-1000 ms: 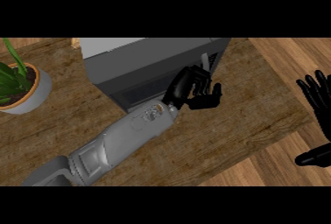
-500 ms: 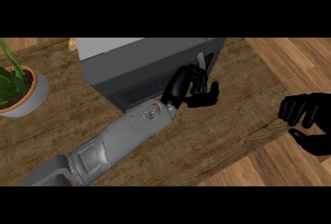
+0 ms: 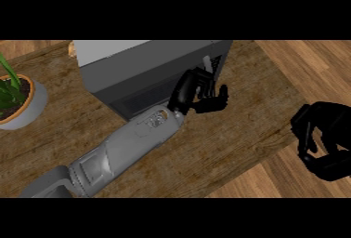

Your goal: Pick up the milk, place it into the microwave and close the microwave

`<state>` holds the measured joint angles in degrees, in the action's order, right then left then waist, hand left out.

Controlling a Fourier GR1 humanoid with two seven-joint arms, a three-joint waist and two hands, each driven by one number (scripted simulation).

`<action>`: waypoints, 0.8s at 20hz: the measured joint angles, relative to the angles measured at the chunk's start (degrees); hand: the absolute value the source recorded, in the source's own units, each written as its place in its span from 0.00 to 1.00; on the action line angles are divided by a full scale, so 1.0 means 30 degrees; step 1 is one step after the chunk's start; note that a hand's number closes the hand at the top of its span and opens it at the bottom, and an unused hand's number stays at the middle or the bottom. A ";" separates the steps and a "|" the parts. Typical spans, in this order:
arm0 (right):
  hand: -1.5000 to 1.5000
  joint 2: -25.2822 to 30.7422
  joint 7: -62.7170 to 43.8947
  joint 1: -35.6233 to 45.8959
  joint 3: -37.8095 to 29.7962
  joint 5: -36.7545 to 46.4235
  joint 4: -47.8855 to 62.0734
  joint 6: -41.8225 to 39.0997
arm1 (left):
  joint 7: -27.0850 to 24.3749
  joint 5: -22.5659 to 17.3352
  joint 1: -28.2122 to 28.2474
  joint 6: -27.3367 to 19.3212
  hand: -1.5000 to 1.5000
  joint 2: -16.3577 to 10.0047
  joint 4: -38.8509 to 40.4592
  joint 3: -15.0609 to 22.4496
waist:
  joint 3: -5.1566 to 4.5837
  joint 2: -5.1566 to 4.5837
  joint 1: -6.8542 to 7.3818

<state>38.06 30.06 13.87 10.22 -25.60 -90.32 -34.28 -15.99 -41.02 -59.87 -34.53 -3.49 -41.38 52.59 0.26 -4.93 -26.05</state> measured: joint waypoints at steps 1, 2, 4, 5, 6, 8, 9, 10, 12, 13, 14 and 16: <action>1.00 0.0016 -0.0068 -0.0035 0.0112 -0.0049 -0.0203 -0.0029 | -0.0037 -0.0067 0.0040 -0.0110 1.00 -0.0033 -0.0010 0.0001 | 0.0003 0.0021 -0.0068; 1.00 0.0037 -0.0135 -0.0029 0.0213 -0.0100 -0.0423 -0.0058 | -0.0109 -0.0113 0.0084 -0.0237 1.00 -0.0067 -0.0024 0.0016 | 0.0004 0.0037 -0.0134; 1.00 0.0051 -0.0259 -0.0072 0.0408 -0.0182 -0.0797 -0.0079 | -0.0233 -0.0206 0.0160 -0.0473 1.00 -0.0138 -0.0076 0.0021 | 0.0009 0.0047 -0.0256; 1.00 0.0044 -0.0329 -0.0069 0.0521 -0.0202 -0.0989 -0.0082 | -0.0260 -0.0261 0.0167 -0.0564 1.00 -0.0143 -0.0084 0.0034 | 0.0008 0.0049 -0.0278; 1.00 0.0039 -0.0384 -0.0078 0.0620 -0.0236 -0.1172 -0.0089 | -0.0307 -0.0311 0.0194 -0.0664 1.00 -0.0173 -0.0110 0.0039 | 0.0008 0.0051 -0.0326; 1.00 0.0027 -0.0495 -0.0104 0.0824 -0.0295 -0.1520 -0.0106 | -0.0437 -0.0393 0.0247 -0.0865 1.00 -0.0220 -0.0155 0.0067 | 0.0004 0.0051 -0.0407; 1.00 0.0046 -0.0536 -0.0151 0.0883 -0.0340 -0.1678 -0.0113 | -0.0497 -0.0441 0.0289 -0.0970 1.00 -0.0251 -0.0164 0.0061 | 0.0005 0.0066 -0.0475; 1.00 0.0045 -0.0580 -0.0164 0.0963 -0.0377 -0.1846 -0.0121 | -0.0548 -0.0480 0.0302 -0.1053 1.00 -0.0257 -0.0166 0.0069 | 0.0005 0.0067 -0.0501; 1.00 0.0099 -0.0662 -0.0184 0.1049 -0.0435 -0.2142 -0.0129 | -0.0625 -0.0575 0.0337 -0.1203 1.00 -0.0286 -0.0183 0.0074 | 0.0003 0.0075 -0.0568; 1.00 0.0113 -0.0688 -0.0229 0.1091 -0.0485 -0.2279 -0.0134 | -0.0700 -0.0612 0.0376 -0.1304 1.00 -0.0316 -0.0204 0.0074 | 0.0004 0.0080 -0.0623; 1.00 0.0151 -0.0732 -0.0250 0.1138 -0.0520 -0.2433 -0.0154 | -0.0733 -0.0657 0.0391 -0.1358 1.00 -0.0326 -0.0201 0.0087 | 0.0001 0.0092 -0.0651; 1.00 0.0162 -0.0796 -0.0319 0.1180 -0.0595 -0.2649 -0.0103 | -0.0848 -0.0863 0.0430 -0.1867 1.00 -0.0033 -0.0096 -0.0167 | -0.0015 0.0088 -0.0591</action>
<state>38.54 27.68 12.91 13.76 -27.38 -98.27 -34.59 -18.53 -43.61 -58.58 -40.13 -3.59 -41.66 52.09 0.21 -4.66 -27.83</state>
